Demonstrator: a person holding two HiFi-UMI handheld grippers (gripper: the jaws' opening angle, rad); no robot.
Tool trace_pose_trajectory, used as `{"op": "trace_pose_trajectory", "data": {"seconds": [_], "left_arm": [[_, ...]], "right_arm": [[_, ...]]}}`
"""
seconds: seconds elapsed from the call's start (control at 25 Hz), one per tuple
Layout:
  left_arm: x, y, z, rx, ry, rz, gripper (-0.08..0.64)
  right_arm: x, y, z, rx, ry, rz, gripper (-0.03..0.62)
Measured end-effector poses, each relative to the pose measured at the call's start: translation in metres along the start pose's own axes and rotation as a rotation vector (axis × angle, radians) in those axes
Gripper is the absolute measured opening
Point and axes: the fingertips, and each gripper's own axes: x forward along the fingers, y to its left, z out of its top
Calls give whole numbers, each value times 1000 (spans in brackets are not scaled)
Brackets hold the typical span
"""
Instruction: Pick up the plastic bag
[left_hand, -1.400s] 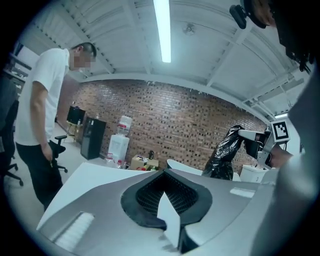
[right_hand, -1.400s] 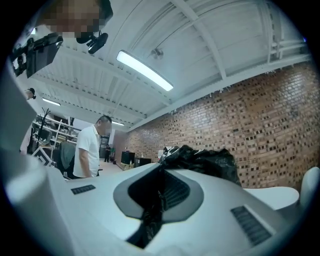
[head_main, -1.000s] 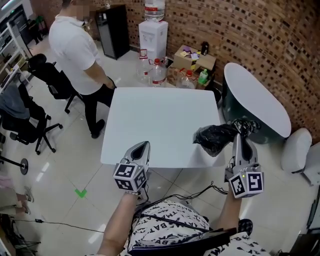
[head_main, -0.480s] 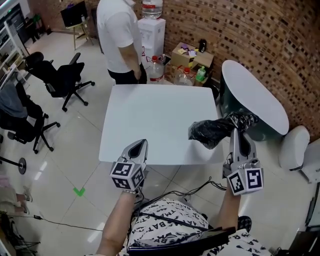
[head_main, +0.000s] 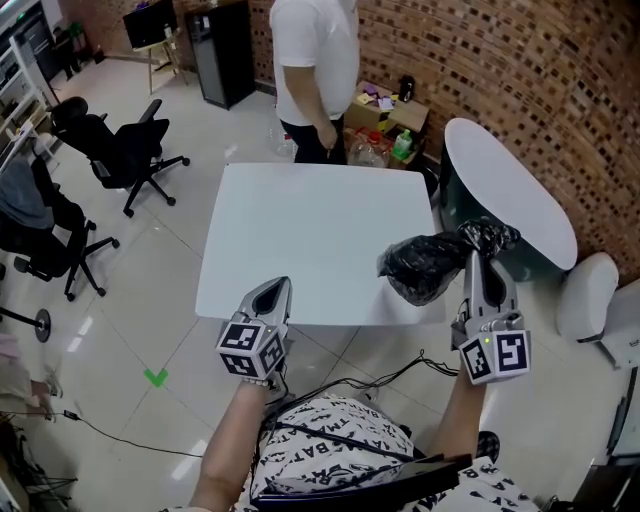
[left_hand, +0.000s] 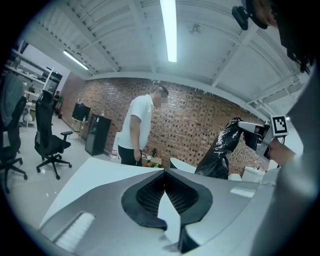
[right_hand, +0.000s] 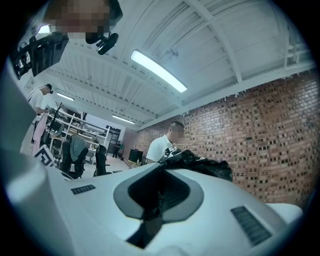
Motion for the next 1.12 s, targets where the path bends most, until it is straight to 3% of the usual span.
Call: {"op": "trace_pose_trajectory", "data": {"seconds": [0.24, 0.4, 0.56, 0.68, 0.84, 1.12], "left_arm": [[4, -7, -7, -1, 15, 21, 0], [7, -16, -15, -4, 31, 37, 0], [2, -19, -33, -25, 48, 76, 0], [0, -15, -43, -41, 66, 100, 0], [-6, 10, -56, -57, 97, 109, 0], [-20, 79, -62, -72, 158, 63, 0]], "right_arm": [[-4, -26, -8, 5, 30, 48, 12], [6, -38, -9, -57, 58, 99, 12], [32, -24, -20, -201, 168, 273, 12], [66, -5, -40, -217, 275, 457, 12], [118, 47, -96, -195, 429, 622, 12], [178, 200, -220, -114, 732, 894, 12]]}}
